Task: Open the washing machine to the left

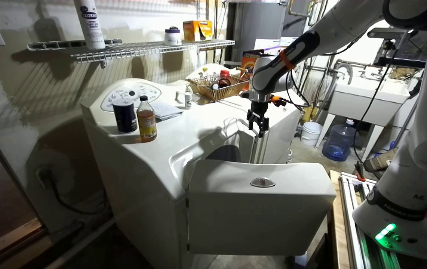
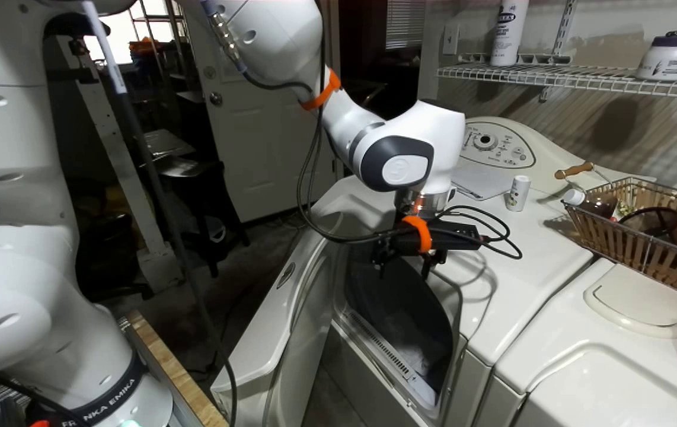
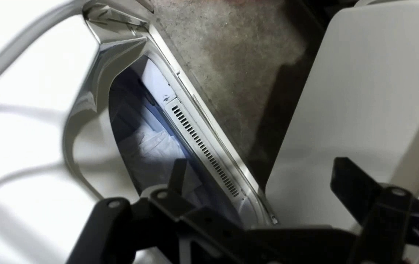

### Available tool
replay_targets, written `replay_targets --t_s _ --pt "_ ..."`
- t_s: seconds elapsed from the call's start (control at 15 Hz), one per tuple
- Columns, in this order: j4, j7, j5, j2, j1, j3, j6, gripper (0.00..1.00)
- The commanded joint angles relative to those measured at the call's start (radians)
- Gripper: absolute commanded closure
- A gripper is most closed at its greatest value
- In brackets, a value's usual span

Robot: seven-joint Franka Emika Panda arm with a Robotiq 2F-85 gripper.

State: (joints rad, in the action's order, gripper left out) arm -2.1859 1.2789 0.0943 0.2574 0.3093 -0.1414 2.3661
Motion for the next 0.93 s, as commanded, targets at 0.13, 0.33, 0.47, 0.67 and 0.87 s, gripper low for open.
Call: replay_targets --t_s 0.13,0.33,0.47,0.67,0.87 --pt "0.026 -0.358 -0.011 -0.039 -0.048 -0.016 -0.059 0.00" --pt "0.037 -0.517 0.001 -0.065 -0.052 -0.014 -0.046 0.00" --pt "0.052 -0.631 0.002 -0.084 -0.056 -0.013 -0.059 0.00" --pt "0.076 -0.806 0.001 -0.122 -0.066 -0.011 -0.073 0.00" --pt "0.097 -0.978 0.000 -0.167 -0.082 -0.011 -0.064 0.00"
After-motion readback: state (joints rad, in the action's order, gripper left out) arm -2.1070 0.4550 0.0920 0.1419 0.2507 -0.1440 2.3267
